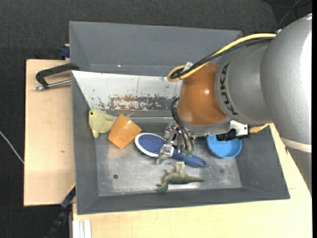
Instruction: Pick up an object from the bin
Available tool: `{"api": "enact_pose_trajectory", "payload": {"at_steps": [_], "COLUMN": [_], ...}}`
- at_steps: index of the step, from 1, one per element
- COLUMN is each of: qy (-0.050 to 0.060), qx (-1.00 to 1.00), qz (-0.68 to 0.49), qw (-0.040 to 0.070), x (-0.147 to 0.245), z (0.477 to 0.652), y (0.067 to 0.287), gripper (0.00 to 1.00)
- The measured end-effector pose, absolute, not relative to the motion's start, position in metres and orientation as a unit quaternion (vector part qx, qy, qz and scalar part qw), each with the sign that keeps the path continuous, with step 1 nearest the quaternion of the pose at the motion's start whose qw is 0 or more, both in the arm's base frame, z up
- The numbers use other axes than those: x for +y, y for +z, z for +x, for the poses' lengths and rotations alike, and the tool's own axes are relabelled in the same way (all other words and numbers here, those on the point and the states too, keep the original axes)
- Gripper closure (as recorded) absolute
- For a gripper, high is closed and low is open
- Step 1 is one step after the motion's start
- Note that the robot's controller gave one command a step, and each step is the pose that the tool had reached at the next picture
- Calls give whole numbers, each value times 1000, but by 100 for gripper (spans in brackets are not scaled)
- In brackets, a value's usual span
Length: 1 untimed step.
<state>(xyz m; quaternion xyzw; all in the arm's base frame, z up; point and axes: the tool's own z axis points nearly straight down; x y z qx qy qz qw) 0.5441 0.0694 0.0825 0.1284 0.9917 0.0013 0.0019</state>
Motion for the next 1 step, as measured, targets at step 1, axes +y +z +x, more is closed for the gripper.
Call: {"api": "enact_pose_trajectory", "payload": {"at_steps": [1], "qy": [2], "qx": [992], "qz": [128], "qw": [5], "x": [70], "z": [546], "y": [158], "gripper": [100]}}
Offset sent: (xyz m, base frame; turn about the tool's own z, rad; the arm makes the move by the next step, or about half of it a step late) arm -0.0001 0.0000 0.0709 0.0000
